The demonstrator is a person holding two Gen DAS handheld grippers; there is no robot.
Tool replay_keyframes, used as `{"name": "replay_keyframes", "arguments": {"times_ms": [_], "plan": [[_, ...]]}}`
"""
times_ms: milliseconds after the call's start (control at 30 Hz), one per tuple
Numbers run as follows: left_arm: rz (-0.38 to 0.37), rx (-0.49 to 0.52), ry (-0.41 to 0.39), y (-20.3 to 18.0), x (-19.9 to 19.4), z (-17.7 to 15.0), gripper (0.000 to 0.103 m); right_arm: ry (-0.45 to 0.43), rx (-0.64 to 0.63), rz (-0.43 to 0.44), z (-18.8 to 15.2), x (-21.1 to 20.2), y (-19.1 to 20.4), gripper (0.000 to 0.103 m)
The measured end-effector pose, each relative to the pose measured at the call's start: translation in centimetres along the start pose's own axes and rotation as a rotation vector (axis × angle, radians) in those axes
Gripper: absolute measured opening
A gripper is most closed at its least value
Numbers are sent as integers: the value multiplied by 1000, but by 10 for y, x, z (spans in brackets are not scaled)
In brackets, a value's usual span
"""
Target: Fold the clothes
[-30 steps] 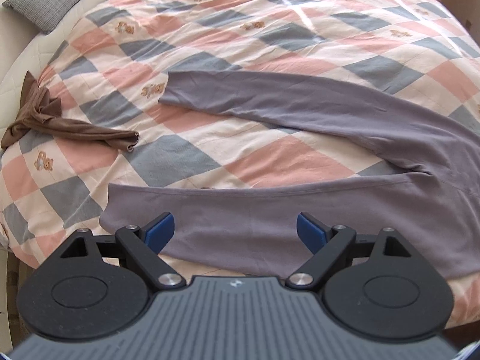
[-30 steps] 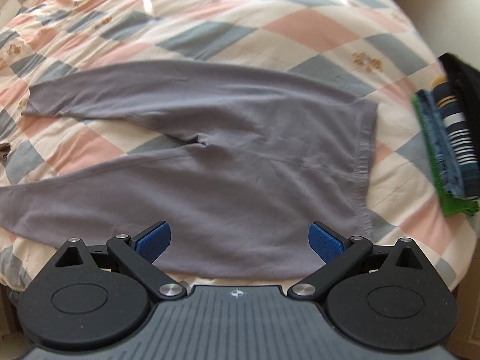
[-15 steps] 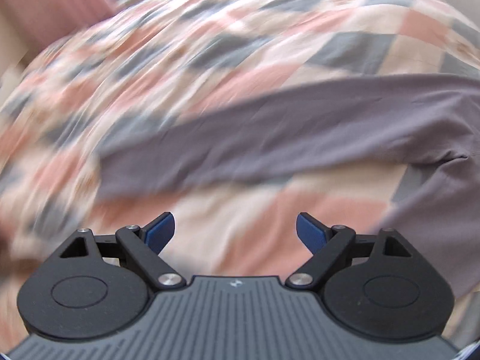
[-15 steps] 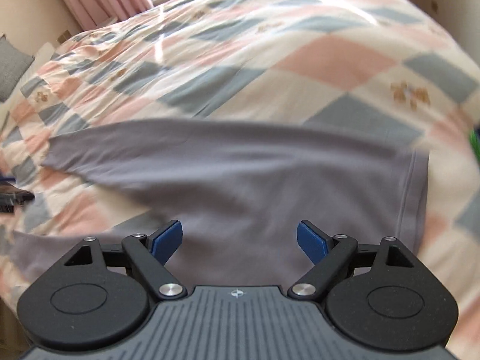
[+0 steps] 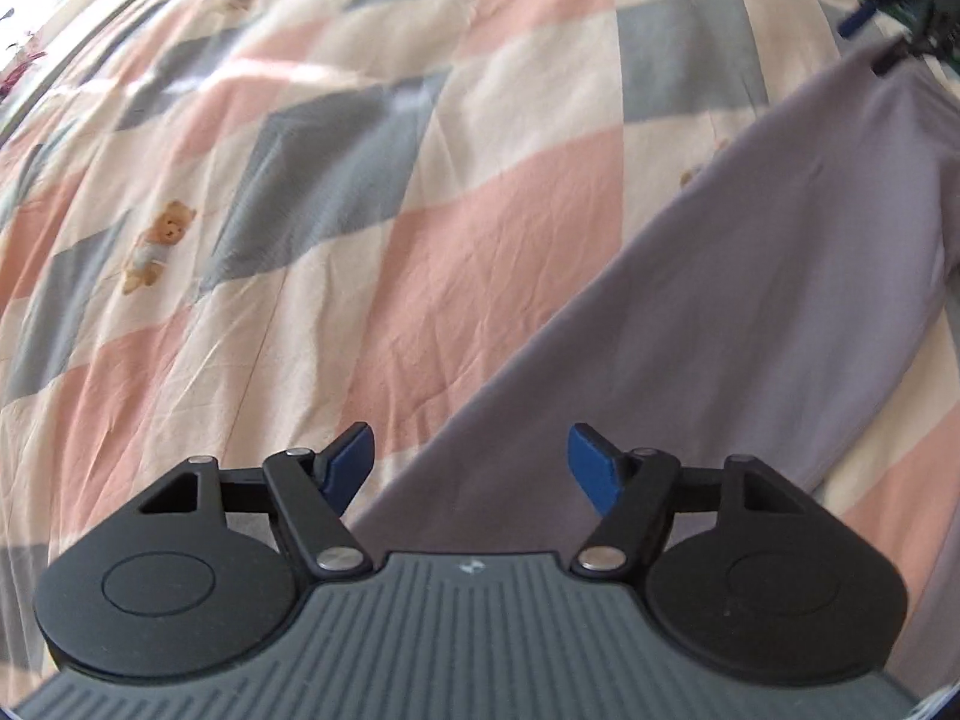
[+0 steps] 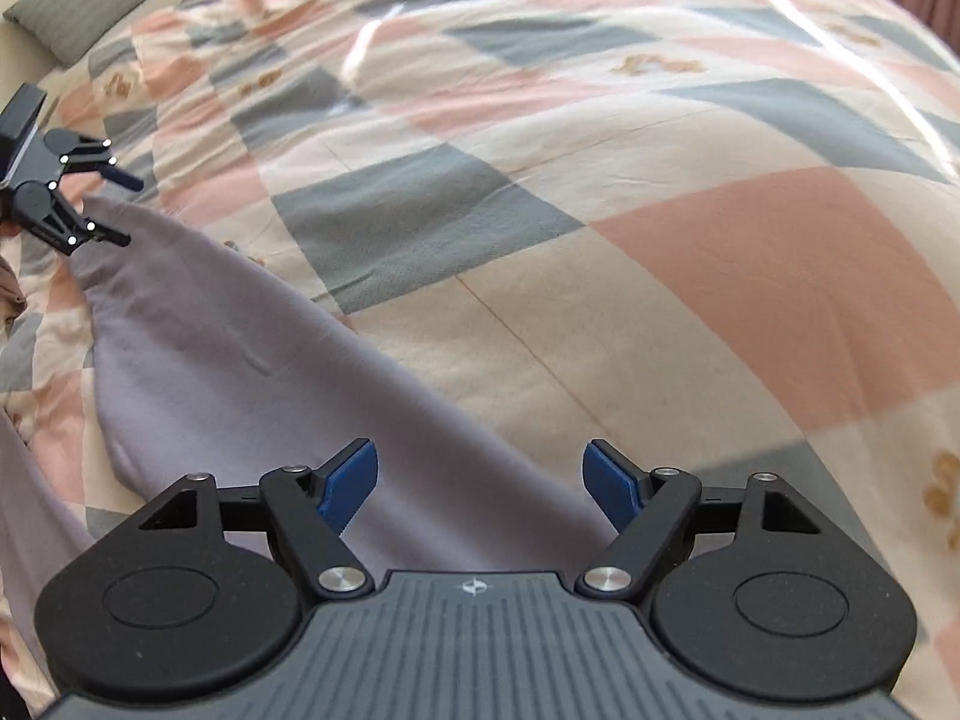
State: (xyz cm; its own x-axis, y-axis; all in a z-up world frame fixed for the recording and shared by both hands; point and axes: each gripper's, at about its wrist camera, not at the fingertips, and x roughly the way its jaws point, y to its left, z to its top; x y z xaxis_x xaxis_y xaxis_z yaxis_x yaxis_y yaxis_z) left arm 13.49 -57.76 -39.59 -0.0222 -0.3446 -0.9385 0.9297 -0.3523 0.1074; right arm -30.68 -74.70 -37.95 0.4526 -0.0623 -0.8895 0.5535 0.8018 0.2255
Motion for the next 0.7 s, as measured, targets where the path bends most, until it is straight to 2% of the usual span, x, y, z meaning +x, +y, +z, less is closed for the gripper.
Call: {"name": "replay_keyframes", "arguments": {"times_ms": [100,133,167,233,267,300,333,400,467,567,700], "plan": [[-61,-14,36,18,16,-7,67,54,-17,-1,6,14,-6,75],[-81,-24,44,23,22,-10,62,72,-19,-3,6,18,-8,66],[-102,-35,53,28,27,-13,47,85,-22,-8,6,21,-9,63],[-125,-46,50,30,31,-18,29,96,-27,-4,4,23,-8,60],[-131,-48,43,28,30,-21,15,108,-20,6,3,23,-8,44],[-134,-48,36,25,29,-24,6,124,-12,15,2,23,-7,29],[-117,-36,30,18,26,-28,2,139,-13,14,0,23,-5,2],[-44,-8,-4,1,11,-35,1,118,-71,-32,-6,13,7,2],[33,4,-46,-14,-7,-41,1,44,-115,-95,-12,-7,24,1],[151,-57,-147,-36,-57,-57,1,-106,-194,-221,-34,-51,62,1],[282,-149,-248,-91,-140,-101,2,-295,-289,-357,-94,-118,132,1]]}}
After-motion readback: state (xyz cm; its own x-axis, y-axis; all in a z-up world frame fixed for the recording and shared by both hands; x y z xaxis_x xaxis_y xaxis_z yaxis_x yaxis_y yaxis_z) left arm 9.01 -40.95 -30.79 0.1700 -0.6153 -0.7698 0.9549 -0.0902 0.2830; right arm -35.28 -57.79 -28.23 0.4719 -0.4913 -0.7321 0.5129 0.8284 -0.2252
